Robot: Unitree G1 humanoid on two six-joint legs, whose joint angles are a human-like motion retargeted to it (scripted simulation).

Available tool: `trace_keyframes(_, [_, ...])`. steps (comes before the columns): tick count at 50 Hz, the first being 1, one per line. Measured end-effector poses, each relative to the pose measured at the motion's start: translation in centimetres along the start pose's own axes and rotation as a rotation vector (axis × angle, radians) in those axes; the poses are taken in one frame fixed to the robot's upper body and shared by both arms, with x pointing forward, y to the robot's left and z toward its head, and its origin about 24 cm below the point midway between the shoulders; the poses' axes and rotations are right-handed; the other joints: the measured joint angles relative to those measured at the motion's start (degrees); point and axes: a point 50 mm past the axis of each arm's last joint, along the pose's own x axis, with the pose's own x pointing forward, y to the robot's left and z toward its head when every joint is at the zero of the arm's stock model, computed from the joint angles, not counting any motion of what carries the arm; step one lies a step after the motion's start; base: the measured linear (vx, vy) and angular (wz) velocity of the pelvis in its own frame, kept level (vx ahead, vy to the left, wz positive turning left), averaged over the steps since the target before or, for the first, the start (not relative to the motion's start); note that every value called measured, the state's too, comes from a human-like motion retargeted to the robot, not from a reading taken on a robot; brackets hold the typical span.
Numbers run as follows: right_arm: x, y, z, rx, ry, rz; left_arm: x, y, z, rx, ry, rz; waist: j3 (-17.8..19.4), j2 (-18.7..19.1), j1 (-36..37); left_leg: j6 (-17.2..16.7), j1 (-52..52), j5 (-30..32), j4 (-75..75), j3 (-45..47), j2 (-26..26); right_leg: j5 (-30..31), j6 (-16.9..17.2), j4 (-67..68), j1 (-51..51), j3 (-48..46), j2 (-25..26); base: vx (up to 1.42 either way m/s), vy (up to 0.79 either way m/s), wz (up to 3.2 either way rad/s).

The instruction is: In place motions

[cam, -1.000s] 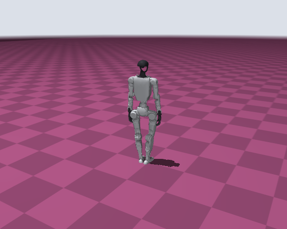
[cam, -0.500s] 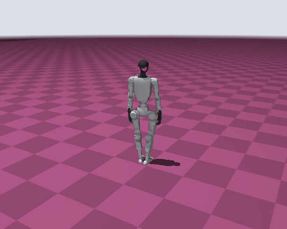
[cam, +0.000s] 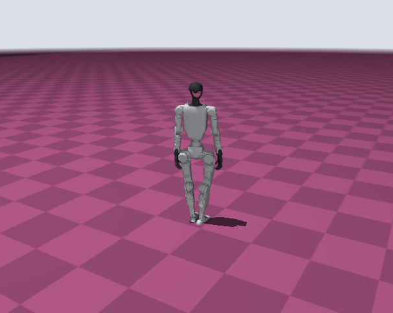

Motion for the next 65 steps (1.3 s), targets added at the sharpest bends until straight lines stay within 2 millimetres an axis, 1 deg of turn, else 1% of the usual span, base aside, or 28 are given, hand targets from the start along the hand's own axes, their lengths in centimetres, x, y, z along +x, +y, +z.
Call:
trace_keyframes(8, [0.0,0.3,0.4,-0.008,-0.014,0.011,0.0,0.2,0.2,-0.015,-0.005,0.006,-0.5,0.0,-1.0,0.1,-0.4,-0.9,0.3,1.4,0.6,0.6,-0.1,0.1,-0.8,1.3,0.4,-0.14,-0.11,-0.17])
trace_keyframes(18, [0.1,0.9,-0.3,-0.011,0.019,0.028,-0.1,0.7,1.0,-0.023,-0.033,0.013,-1.7,0.1,-3.0,0.6,-0.3,-1.7,0.0,3.3,1.5,1.3,0.0,0.2,-1.6,2.8,0.9,-0.26,-0.06,-0.18])
trace_keyframes(28, [0.1,0.9,-0.8,-0.016,0.039,0.027,-0.1,0.7,1.0,-0.021,-0.035,0.007,-3.0,1.1,-4.7,1.2,1.7,-1.1,-3.7,6.0,1.7,2.2,-0.1,0.1,-2.5,5.1,2.0,-0.16,0.02,-0.28])
trace_keyframes(42, [0.1,1.2,-0.2,-0.026,0.024,0.036,-0.1,1.1,1.0,-0.036,-0.034,0.010,-4.1,2.0,-6.2,1.4,2.5,-2.2,-4.2,8.4,2.4,3.1,-0.1,0.2,-3.1,7.0,2.8,0.00,0.00,-0.10])
trace_keyframes(53, [0.1,1.0,0.1,-0.035,0.015,0.032,-0.2,1.2,1.1,-0.025,-0.037,0.011,-4.0,1.9,-6.1,1.5,2.4,-2.2,-4.3,8.3,2.4,3.3,-0.1,0.3,-3.3,7.0,2.7,0.00,0.00,0.00])
trace_keyframes(65, [0.0,0.6,0.0,-0.035,0.017,0.022,-0.1,1.1,0.5,-0.022,-0.017,0.010,-3.4,1.5,-5.4,1.5,2.6,-1.9,-4.1,7.5,2.1,3.4,-0.1,0.3,-2.4,6.3,2.4,0.08,-0.04,0.07])
